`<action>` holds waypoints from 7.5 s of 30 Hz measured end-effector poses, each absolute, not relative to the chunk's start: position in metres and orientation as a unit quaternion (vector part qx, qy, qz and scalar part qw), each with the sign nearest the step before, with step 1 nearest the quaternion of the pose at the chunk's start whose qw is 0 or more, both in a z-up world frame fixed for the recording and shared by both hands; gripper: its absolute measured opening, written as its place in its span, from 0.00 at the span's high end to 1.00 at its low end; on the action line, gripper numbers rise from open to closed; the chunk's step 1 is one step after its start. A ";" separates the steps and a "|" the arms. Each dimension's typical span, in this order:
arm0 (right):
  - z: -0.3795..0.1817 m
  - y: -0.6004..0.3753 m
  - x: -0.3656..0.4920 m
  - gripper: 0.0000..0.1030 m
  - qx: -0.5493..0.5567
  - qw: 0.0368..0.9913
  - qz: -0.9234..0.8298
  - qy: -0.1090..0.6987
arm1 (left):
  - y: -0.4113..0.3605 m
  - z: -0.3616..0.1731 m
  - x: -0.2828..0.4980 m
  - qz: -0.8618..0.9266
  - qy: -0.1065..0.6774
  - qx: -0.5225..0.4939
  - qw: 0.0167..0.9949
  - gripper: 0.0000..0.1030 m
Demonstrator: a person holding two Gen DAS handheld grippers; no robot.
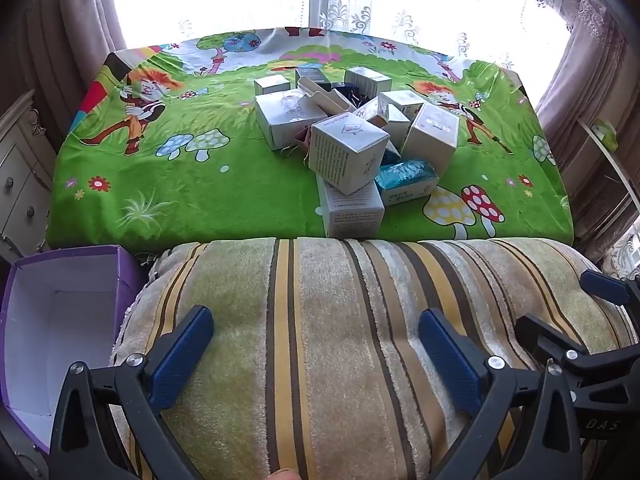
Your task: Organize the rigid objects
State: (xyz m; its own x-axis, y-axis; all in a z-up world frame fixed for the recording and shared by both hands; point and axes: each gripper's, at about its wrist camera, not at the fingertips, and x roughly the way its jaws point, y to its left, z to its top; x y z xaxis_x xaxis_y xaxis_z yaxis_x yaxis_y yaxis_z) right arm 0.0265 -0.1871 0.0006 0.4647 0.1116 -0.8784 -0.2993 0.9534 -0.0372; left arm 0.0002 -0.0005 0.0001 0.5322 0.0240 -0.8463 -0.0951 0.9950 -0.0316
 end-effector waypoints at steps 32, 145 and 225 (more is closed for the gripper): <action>0.000 -0.188 0.026 0.00 -0.093 0.851 0.123 0.502 | 0.000 -0.001 0.001 0.034 0.491 -0.043 0.870 0.00; 0.089 0.000 0.057 0.46 -0.107 0.832 0.318 0.443 | 0.170 0.046 -0.052 0.236 0.422 -0.086 0.871 0.59; 0.026 -0.142 0.113 0.20 -0.074 0.841 0.199 0.497 | 0.053 0.024 0.055 0.058 0.505 -0.059 0.859 0.38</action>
